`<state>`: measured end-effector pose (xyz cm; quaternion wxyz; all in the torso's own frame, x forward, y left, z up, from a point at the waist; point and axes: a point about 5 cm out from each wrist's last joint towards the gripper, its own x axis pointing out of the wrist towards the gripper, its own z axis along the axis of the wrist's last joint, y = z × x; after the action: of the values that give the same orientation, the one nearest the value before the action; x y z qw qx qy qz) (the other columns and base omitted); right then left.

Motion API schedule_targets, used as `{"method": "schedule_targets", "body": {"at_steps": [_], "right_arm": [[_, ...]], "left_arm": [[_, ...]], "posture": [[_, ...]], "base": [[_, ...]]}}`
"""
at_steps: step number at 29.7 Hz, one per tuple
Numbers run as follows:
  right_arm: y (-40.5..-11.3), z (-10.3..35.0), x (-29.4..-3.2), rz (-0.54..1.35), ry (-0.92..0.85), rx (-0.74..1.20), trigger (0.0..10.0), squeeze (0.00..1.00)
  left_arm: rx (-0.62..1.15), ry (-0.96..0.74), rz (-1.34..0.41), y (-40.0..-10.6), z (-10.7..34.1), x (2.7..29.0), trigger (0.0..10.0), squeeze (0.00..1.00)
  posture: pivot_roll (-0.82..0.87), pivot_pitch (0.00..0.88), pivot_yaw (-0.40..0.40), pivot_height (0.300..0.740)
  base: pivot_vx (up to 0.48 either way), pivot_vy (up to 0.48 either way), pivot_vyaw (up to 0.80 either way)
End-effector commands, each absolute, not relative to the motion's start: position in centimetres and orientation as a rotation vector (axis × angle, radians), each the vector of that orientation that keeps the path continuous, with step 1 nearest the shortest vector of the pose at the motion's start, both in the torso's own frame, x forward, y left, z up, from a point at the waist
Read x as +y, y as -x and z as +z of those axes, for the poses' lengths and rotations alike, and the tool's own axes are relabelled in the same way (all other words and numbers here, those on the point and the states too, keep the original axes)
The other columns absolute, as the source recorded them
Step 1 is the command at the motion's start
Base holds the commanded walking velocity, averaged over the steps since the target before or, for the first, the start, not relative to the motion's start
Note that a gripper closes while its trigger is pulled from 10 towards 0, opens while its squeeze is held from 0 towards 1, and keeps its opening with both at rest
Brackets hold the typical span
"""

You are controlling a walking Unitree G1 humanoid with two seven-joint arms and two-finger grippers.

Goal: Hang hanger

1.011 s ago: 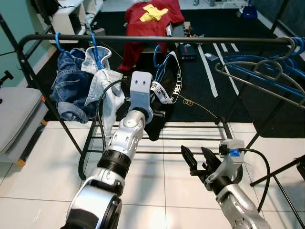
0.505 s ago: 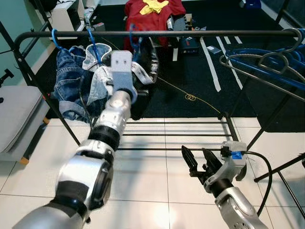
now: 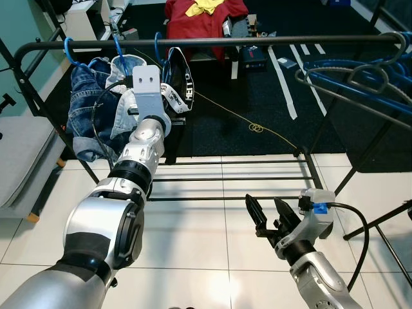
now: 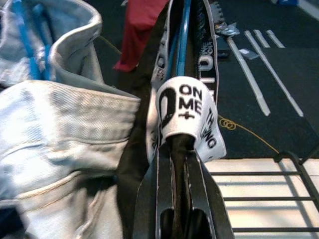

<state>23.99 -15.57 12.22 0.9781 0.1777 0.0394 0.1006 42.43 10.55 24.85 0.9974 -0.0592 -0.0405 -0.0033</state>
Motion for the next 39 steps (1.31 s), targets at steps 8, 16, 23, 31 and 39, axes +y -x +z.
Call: {"method": "schedule_targets", "body": {"at_steps": [8,16,23,31,39], "right_arm": [[-22.8,12.5,-14.8,0.183,-0.374,0.077,10.0,0.0],[-22.6,12.6,-14.6,0.183,-0.39,0.077,10.0,0.0],[-22.7,12.5,-14.8,0.182,-0.387,0.086,10.0,0.0],[-22.8,12.4,-15.0,0.175,-0.379,0.093,10.0,0.0],[-22.9,12.3,-15.1,0.176,-0.374,0.098,10.0,0.0]], "left_arm": [[-0.113,0.097,-0.054,-42.6,26.3,9.8,10.0,0.0],[-0.133,0.154,-0.006,-42.8,27.1,11.6,10.0,0.0],[-0.113,0.212,0.017,-42.7,26.2,12.0,10.0,0.0],[-0.043,0.207,0.082,-42.4,23.5,12.9,10.0,0.0],[0.057,0.221,0.091,-41.7,19.8,13.3,10.0,1.0]], "posture": [[-0.21,0.251,0.159,0.74],[-0.2,0.253,0.15,0.74],[-0.21,0.242,0.143,0.74],[-0.2,0.227,0.139,0.74],[-0.19,0.22,0.134,0.74]], "base": [[0.103,0.0,0.0],[0.334,0.0,0.0],[0.091,0.0,0.0],[0.0,0.0,0.0],[0.0,0.0,0.0]]}}
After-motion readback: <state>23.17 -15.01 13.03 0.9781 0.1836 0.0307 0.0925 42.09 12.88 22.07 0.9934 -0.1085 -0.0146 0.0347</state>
